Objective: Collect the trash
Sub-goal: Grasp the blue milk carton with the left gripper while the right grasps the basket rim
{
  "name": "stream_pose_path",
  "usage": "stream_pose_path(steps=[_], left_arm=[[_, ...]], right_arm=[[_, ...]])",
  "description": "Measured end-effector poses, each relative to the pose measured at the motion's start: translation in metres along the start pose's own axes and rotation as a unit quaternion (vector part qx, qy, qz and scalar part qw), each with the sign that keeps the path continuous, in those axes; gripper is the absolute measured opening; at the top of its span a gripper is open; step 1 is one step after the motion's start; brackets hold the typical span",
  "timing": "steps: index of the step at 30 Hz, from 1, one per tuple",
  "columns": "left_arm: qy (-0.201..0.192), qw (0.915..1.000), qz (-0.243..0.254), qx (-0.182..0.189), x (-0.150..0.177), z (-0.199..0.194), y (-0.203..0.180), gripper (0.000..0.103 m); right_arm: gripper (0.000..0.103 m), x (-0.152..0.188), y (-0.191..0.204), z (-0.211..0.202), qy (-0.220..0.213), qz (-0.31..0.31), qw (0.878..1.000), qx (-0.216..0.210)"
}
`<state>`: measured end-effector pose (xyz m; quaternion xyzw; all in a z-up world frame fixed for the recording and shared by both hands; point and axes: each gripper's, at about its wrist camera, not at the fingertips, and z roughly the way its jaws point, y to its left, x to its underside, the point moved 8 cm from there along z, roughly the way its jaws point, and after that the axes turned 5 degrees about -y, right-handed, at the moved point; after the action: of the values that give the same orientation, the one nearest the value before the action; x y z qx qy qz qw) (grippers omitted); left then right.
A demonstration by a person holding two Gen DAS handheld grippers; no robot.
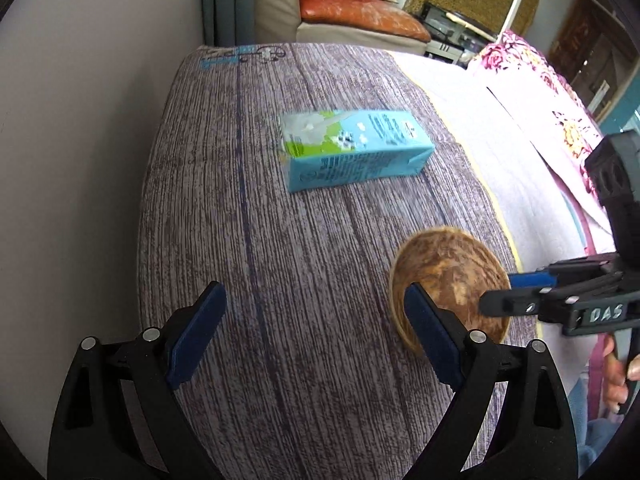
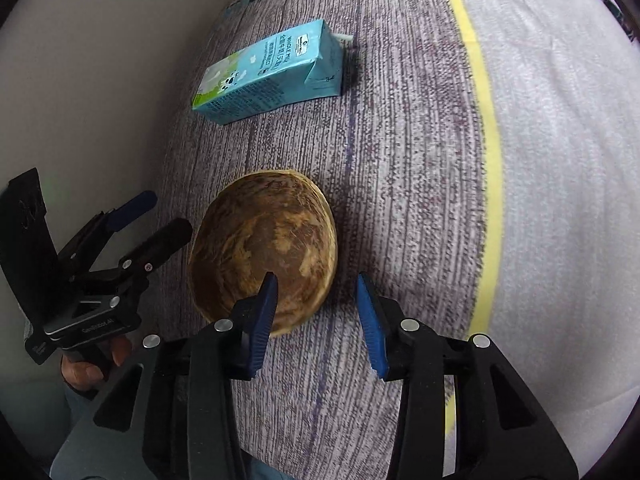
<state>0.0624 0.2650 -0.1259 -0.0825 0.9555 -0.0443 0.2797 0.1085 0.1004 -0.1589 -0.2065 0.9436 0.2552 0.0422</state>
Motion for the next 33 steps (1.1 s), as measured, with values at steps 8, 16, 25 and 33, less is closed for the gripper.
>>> stream_pose_path(steps=[8, 16, 25, 33], left_arm=[[-0.031, 0.9974, 0.061, 0.023, -0.060, 0.012, -0.022, 0.091], [0.006, 0.9780, 0.206, 0.034, -0.102, 0.052, -0.054, 0.091], [0.108, 0.9319, 0.343, 0.048, -0.082, 0.094, -0.067, 0.091], [0.115, 0.9537, 0.267, 0.076, -0.063, 0.099, -0.079, 0.055]], right_arm=[[0.005, -0.020, -0.009, -0.012, -0.047, -0.026, 0.998, 0.028], [0.005, -0.045, -0.058, -0.049, -0.080, 0.001, 0.995, 0.066], [0.006, -0.062, -0.097, -0.064, -0.090, 0.035, 0.993, 0.063], [0.006, -0.059, -0.120, -0.073, -0.101, 0.058, 0.991, 0.059]])
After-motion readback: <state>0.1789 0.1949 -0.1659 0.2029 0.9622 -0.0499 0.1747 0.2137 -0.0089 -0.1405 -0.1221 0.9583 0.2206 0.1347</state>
